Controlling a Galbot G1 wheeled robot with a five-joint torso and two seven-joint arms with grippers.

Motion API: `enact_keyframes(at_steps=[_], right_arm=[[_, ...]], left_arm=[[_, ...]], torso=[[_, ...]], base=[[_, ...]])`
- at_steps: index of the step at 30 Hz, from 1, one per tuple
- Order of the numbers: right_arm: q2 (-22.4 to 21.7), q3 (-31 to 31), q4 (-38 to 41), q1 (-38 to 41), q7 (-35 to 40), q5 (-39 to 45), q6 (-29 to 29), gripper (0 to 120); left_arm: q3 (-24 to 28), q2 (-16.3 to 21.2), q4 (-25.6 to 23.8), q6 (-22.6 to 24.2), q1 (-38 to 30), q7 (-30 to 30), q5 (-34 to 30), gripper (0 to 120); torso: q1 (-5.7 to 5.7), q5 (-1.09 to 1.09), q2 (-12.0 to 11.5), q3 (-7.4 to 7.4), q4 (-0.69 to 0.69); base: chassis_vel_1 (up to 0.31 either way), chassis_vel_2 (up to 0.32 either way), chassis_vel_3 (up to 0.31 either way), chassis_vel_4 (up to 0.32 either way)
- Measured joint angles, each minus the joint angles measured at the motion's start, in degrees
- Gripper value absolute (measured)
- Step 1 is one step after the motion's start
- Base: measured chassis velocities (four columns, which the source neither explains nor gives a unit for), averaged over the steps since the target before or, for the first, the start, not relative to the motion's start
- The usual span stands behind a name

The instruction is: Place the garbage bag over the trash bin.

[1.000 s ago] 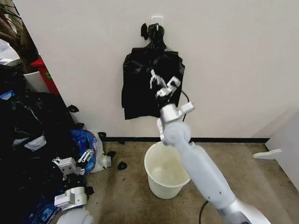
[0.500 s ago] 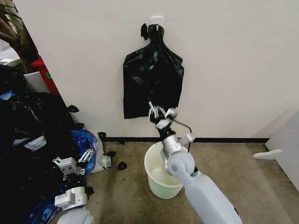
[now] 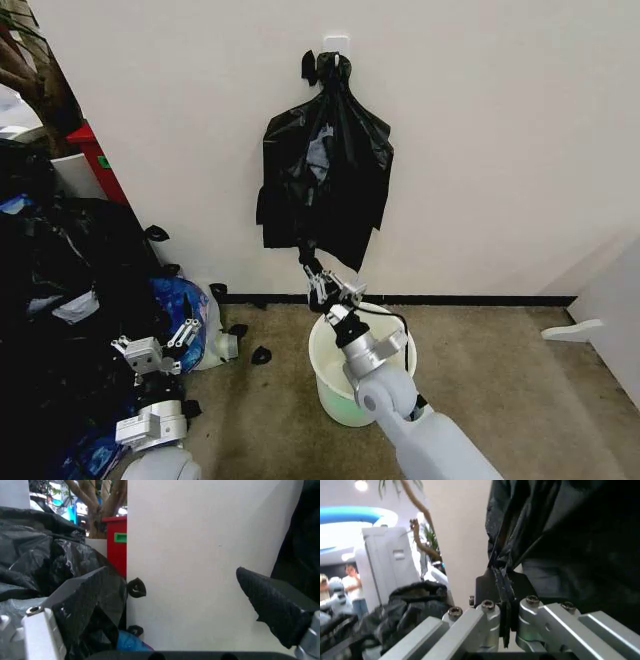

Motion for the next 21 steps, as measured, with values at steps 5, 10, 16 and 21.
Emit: enact_keyframes(at_steps=[5, 10, 16, 21], right_arm=[[0.1, 0.7, -1.8, -0.1, -1.5, -2.3, 1.4, 0], [-0.1, 2.1, -3.5, 0.4, -2.6, -4.5, 2.9, 0], [-1.5, 4.2, -5.8, 1.2, -5.7, -8.8, 5.4, 0], [-1.9, 5.3, -6.0, 1.3, -6.4, -9.1, 5.9, 0]], left_arm=[[0.0, -0.1, -0.1, -0.1, 0.2, 0.0, 0.2, 100], [0.1, -0.2, 0.1, -0.1, 0.0, 0.0, 0.2, 100], [0.2, -0.4, 0.2, -0.1, 0.0, 0.0, 0.3, 100], [0.2, -0.5, 0.2, -0.1, 0.0, 0.0, 0.4, 100]], torso=[[0.00, 0.00, 0.0, 0.00, 0.00], [0.00, 0.00, 0.0, 0.00, 0.00], [0.00, 0.00, 0.0, 0.00, 0.00], [0.00, 0.00, 0.0, 0.00, 0.00]], base=[[0.000, 0.000, 0.000, 0.000], [0.000, 0.000, 0.000, 0.000], [0.000, 0.000, 0.000, 0.000], [0.000, 0.000, 0.000, 0.000]])
